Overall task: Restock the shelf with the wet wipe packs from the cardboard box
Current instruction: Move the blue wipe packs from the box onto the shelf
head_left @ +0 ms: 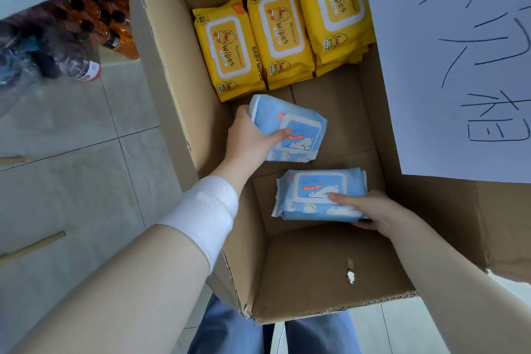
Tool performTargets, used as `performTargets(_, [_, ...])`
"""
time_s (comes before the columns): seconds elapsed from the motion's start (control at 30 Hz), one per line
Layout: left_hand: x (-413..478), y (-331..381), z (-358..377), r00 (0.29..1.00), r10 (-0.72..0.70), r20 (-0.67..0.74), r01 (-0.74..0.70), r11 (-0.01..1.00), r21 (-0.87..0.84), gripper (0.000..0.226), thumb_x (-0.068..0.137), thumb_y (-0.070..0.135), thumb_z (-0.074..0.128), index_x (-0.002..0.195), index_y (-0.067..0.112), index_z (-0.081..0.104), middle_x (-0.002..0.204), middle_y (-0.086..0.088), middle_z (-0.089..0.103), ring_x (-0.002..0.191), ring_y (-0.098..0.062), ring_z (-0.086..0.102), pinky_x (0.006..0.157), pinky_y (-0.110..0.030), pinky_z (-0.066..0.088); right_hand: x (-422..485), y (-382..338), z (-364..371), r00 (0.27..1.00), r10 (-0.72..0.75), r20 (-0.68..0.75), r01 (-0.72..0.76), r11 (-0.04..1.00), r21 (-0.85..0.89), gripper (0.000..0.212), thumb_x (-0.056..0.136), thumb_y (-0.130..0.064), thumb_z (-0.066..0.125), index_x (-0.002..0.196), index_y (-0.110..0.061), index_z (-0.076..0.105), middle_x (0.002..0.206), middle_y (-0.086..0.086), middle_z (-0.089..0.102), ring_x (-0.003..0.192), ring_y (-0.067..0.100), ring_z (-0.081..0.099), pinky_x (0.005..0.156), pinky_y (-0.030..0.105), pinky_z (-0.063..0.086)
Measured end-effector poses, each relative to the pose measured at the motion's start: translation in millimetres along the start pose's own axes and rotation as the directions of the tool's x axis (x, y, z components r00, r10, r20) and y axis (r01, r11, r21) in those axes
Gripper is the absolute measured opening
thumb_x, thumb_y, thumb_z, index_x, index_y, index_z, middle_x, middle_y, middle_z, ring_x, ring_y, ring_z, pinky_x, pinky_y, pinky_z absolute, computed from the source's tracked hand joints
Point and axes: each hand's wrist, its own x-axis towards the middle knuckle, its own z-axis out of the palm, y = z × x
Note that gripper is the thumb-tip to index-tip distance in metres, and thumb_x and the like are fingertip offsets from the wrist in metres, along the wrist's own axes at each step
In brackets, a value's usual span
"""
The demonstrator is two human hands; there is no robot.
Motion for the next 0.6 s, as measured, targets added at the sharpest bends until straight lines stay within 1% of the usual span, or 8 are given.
performTargets(0.13, [-33, 24, -35, 0.987, 0.138, -0.084, -0.145, 0.986, -0.084, 0.058, 0.065, 0.028, 0.084, 0.109, 0.02, 0.047, 0.091, 0.018, 0.053, 0.083, 0.003, 0.054, 0.065, -0.003, 0.043, -27, -7, 22, 0.992, -0.091, -0.087, 0.096, 0.994, 0.054, 0.038, 0.069, -0.019, 0.082, 0.098, -0.013, 0.059, 0.092, 0.004, 0.066, 0.084, 0.018, 0.063, 0.067, 0.028, 0.05])
performTargets(0.17, [-45, 31, -47, 0.982, 0.148, -0.113, -0.162, 0.978, -0.13, 0.057, 0.063, 0.029, 0.084, 0.106, 0.02, 0.048, 0.089, 0.019, 0.053, 0.082, 0.003, 0.056, 0.065, -0.003, 0.043, -36, -7, 26, 0.984, -0.124, -0.125, 0.13, 0.991, 0.043, 0.04, 0.067, -0.019, 0.083, 0.099, -0.011, 0.06, 0.096, 0.006, 0.066, 0.088, 0.02, 0.064, 0.07, 0.029, 0.051])
performTargets(0.23, [-71, 43, -75, 0.98, 0.136, -0.146, -0.169, 0.956, -0.241, 0.054, 0.056, 0.037, 0.083, 0.099, 0.023, 0.054, 0.091, 0.013, 0.061, 0.087, -0.006, 0.063, 0.071, -0.017, 0.05, -63, -8, 33, 0.964, -0.188, -0.188, 0.19, 0.982, -0.007, 0.044, 0.066, -0.02, 0.084, 0.102, -0.01, 0.059, 0.1, 0.006, 0.066, 0.093, 0.021, 0.065, 0.077, 0.033, 0.054])
performTargets(0.3, [-96, 53, -107, 0.981, 0.118, -0.155, -0.167, 0.918, -0.36, 0.041, 0.055, 0.035, 0.08, 0.09, 0.027, 0.059, 0.089, 0.008, 0.067, 0.083, -0.01, 0.068, 0.069, -0.028, 0.056, -99, -8, 38, 0.929, -0.279, -0.245, 0.265, 0.96, -0.088, 0.052, 0.065, -0.024, 0.084, 0.108, -0.011, 0.058, 0.102, 0.005, 0.066, 0.092, 0.02, 0.066, 0.073, 0.032, 0.055])
performTargets(0.4, [-132, 58, -159, 0.977, 0.108, -0.183, -0.19, 0.828, -0.528, 0.035, 0.067, 0.016, 0.079, 0.099, 0.016, 0.063, 0.084, 0.009, 0.071, 0.074, -0.003, 0.07, 0.058, -0.02, 0.054, -164, -9, 43, 0.848, -0.424, -0.318, 0.381, 0.905, -0.191, 0.059, 0.063, -0.026, 0.085, 0.111, -0.013, 0.054, 0.101, 0.005, 0.066, 0.088, 0.018, 0.065, 0.07, 0.031, 0.056])
performTargets(0.43, [-143, 58, -177, 0.974, 0.097, -0.206, -0.198, 0.808, -0.554, 0.029, 0.071, 0.011, 0.078, 0.096, 0.017, 0.064, 0.078, 0.012, 0.072, 0.071, 0.0, 0.069, 0.056, -0.017, 0.052, -188, -9, 45, 0.823, -0.465, -0.325, 0.424, 0.885, -0.192, 0.055, 0.064, -0.023, 0.085, 0.109, -0.013, 0.055, 0.1, 0.005, 0.066, 0.087, 0.018, 0.065, 0.07, 0.032, 0.056])
performTargets(0.53, [-174, 49, -237, 0.967, 0.089, -0.237, -0.221, 0.755, -0.617, 0.022, 0.076, 0.009, 0.074, 0.079, 0.025, 0.06, 0.058, 0.023, 0.067, 0.058, 0.008, 0.064, 0.051, -0.011, 0.048, -267, -3, 58, 0.778, -0.538, -0.325, 0.538, 0.837, -0.097, 0.048, 0.065, -0.018, 0.084, 0.105, -0.012, 0.059, 0.093, 0.007, 0.067, 0.068, 0.011, 0.066, 0.05, 0.021, 0.051])
performTargets(0.6, [-197, 35, -282, 0.963, 0.097, -0.252, -0.244, 0.712, -0.658, 0.022, 0.069, 0.017, 0.08, 0.077, 0.026, 0.061, 0.055, 0.024, 0.066, 0.055, 0.009, 0.063, 0.05, -0.01, 0.048, -313, 6, 75, 0.761, -0.583, -0.284, 0.605, 0.796, -0.016, 0.065, 0.052, -0.029, 0.086, 0.108, -0.009, 0.062, 0.092, 0.007, 0.071, 0.06, 0.013, 0.068, 0.042, 0.016, 0.049])
